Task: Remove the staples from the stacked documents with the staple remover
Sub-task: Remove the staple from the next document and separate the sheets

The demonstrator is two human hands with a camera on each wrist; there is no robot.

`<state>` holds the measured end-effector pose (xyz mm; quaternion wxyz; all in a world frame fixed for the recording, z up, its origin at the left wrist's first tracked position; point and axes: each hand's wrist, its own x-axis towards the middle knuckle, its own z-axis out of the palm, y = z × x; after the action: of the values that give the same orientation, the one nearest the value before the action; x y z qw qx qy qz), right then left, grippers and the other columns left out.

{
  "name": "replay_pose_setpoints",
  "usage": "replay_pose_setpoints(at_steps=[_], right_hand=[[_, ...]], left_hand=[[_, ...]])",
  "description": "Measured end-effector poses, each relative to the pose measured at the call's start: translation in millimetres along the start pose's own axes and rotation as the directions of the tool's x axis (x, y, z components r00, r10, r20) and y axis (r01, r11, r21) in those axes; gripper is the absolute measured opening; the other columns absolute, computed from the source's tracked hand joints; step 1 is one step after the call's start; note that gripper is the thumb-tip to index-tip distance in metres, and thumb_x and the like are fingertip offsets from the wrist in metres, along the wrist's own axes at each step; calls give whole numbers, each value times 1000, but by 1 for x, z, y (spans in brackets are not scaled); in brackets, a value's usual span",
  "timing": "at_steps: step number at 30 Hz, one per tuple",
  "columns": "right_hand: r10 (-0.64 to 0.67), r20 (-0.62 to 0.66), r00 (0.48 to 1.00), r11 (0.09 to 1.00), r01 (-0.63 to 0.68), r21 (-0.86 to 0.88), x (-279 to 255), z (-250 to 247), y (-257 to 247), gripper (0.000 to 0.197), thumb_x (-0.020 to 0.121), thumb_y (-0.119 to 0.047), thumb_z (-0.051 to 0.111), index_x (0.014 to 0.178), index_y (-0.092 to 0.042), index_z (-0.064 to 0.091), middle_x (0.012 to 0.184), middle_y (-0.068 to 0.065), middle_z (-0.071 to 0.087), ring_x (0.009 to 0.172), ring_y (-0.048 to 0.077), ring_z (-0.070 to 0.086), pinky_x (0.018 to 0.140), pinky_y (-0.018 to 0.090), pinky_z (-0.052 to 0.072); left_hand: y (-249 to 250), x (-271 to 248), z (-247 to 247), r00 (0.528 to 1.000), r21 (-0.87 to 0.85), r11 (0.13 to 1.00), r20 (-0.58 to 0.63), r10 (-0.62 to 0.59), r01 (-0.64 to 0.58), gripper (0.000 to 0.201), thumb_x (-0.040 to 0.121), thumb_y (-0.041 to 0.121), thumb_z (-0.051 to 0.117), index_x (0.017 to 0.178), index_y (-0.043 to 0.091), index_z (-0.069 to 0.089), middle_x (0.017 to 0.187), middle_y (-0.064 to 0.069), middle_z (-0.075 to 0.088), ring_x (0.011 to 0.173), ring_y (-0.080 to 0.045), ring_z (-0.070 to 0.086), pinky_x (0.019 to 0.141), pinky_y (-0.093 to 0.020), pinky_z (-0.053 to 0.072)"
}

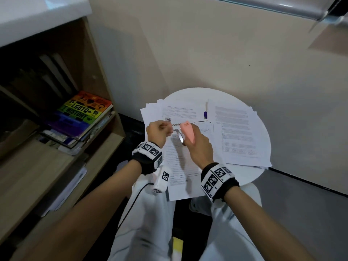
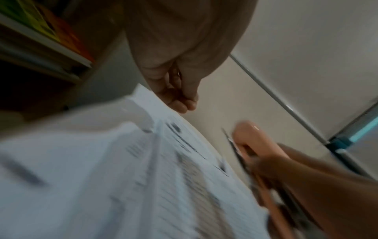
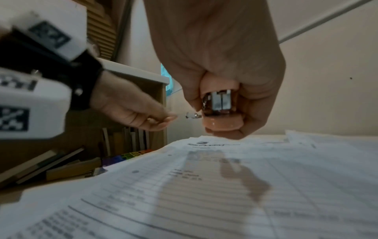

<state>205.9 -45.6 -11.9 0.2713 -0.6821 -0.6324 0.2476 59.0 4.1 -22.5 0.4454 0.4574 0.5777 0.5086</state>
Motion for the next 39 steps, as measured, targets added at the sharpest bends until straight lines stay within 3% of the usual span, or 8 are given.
replay_pose_setpoints(at_steps=[8, 13, 16, 24, 29, 33, 36, 39], right_hand=[[268, 124, 955, 893, -295, 341, 17, 18, 25, 35, 94, -29, 55, 128, -23, 49, 104, 0, 61, 93, 21, 59, 66, 29, 45], [299, 187, 936, 853, -350, 388, 25, 22, 44, 44, 92, -32, 58, 133, -20, 47, 101, 7, 61, 84, 24, 56, 70, 37, 45], [302, 205, 931, 835, -362, 414, 24, 22, 43, 38, 95, -28, 55, 132, -23, 46, 99, 12, 62, 70, 22, 54, 51, 28, 44], [286, 243, 927, 837, -365, 408, 23, 18, 34, 32, 95, -29, 54, 126, -34, 44, 96, 17, 60, 58, 19, 49, 39, 24, 40], [296, 234, 926, 834, -370, 409, 22, 20, 34, 35, 95, -26, 54, 127, -35, 44, 94, 13, 60, 57, 18, 49, 40, 23, 39], [280, 241, 929, 837, -359, 414, 22, 17, 34, 38, 95, -24, 54, 131, -26, 42, 89, 10, 60, 58, 18, 50, 47, 26, 39], [277, 270, 922, 822, -373, 430, 21, 6, 28, 32, 96, -26, 53, 126, -25, 40, 95, 2, 57, 75, 18, 54, 59, 29, 43], [302, 192, 934, 794, -358, 491, 12, -10, 31, 35, 88, -32, 65, 116, -16, 51, 86, 1, 56, 73, 19, 54, 62, 32, 46]], left_hand=[[-95, 1, -136, 989, 431, 891, -105, -108, 143, 32, 84, -13, 46, 70, 14, 54, 71, -10, 55, 71, -23, 52, 66, -29, 39], [-172, 3, -159, 914, 606, 698, -133, -384, 382, 21, 90, 2, 52, 103, -5, 66, 107, -24, 66, 104, -35, 61, 88, -34, 45], [-212, 15, -157, 879, 652, 621, -162, -448, 436, 30, 94, 9, 49, 116, -6, 64, 121, -25, 62, 115, -36, 58, 96, -37, 41], [-249, 32, -156, 894, 596, 683, -151, -421, 422, 45, 66, 23, 67, 96, -9, 72, 93, -33, 69, 96, -41, 67, 87, -47, 53], [-210, 30, -147, 939, 540, 769, -166, -299, 341, 16, 87, 2, 58, 92, -8, 70, 93, -29, 70, 86, -37, 67, 79, -37, 50], [-129, 21, -121, 975, 458, 889, -203, 94, 9, 14, 94, 13, 52, 95, 2, 61, 84, -14, 65, 73, -26, 60, 71, -30, 47], [-64, 7, -91, 934, 437, 855, -82, 348, -280, 6, 91, 13, 55, 93, 7, 56, 86, -4, 54, 73, -14, 51, 67, -19, 42], [-33, -3, -61, 927, 471, 801, 136, 349, -370, 14, 88, 14, 60, 99, 7, 58, 93, -3, 53, 84, -14, 51, 77, -21, 44]])
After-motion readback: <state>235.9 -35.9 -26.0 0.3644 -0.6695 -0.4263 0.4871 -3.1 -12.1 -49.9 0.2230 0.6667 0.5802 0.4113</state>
